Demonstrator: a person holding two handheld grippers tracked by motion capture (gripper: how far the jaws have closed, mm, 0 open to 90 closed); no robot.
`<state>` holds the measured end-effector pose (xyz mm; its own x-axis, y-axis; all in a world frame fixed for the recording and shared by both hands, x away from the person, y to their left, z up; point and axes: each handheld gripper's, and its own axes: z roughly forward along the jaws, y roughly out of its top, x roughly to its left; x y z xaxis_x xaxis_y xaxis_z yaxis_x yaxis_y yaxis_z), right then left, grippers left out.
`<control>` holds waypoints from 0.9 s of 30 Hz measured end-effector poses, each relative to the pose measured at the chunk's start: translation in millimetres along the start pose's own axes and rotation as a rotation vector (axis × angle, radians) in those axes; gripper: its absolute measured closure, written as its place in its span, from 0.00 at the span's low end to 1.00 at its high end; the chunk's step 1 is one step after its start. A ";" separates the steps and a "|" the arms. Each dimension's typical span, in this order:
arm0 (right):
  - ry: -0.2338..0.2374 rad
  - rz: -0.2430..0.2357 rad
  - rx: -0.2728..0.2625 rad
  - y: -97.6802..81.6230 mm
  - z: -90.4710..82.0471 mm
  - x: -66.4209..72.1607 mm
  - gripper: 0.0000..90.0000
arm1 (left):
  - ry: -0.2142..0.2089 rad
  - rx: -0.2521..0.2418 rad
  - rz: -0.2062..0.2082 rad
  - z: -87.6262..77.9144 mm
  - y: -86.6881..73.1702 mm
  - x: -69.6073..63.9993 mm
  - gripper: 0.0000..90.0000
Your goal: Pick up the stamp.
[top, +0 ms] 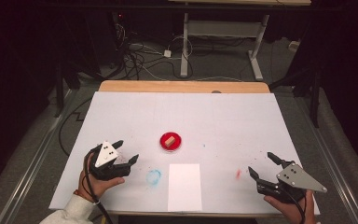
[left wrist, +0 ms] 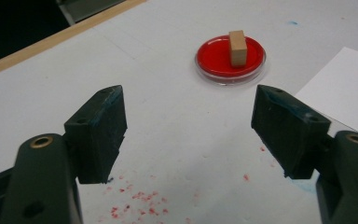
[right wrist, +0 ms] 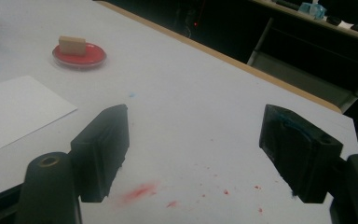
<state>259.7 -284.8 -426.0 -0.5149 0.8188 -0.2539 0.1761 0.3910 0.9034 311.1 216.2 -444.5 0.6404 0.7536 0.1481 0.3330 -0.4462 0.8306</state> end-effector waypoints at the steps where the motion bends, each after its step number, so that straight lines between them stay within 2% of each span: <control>1: -0.006 0.001 0.002 -0.5 1.1 0.2 0.28 | -0.004 0.004 -0.003 0.6 0.0 -1.6 0.29; 4: -0.003 0.006 0.000 0.1 1.1 0.7 0.28 | 0.003 0.009 0.000 -0.5 0.3 -2.5 0.29; 9: -0.003 -0.003 -0.007 1.5 2.1 1.2 0.28 | 0.001 -0.017 -0.006 -5.7 3.5 -2.8 0.29; 12: 0.001 -0.007 -0.008 1.6 3.1 0.7 0.28 | -0.001 -0.006 0.009 -6.3 5.0 -3.9 0.29; 15: -0.001 -0.006 -0.006 1.5 3.3 0.4 0.28 | -0.006 0.009 0.003 -4.7 8.1 -5.0 0.32; 27: -0.005 -0.014 0.008 1.4 9.3 0.4 0.29 | -0.045 0.047 0.026 3.8 34.0 -7.7 0.33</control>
<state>267.5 -280.0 -428.1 -0.5134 0.8152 -0.2681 0.1758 0.4057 0.8969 320.2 193.3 -419.5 0.6792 0.7196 0.1447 0.3472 -0.4887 0.8004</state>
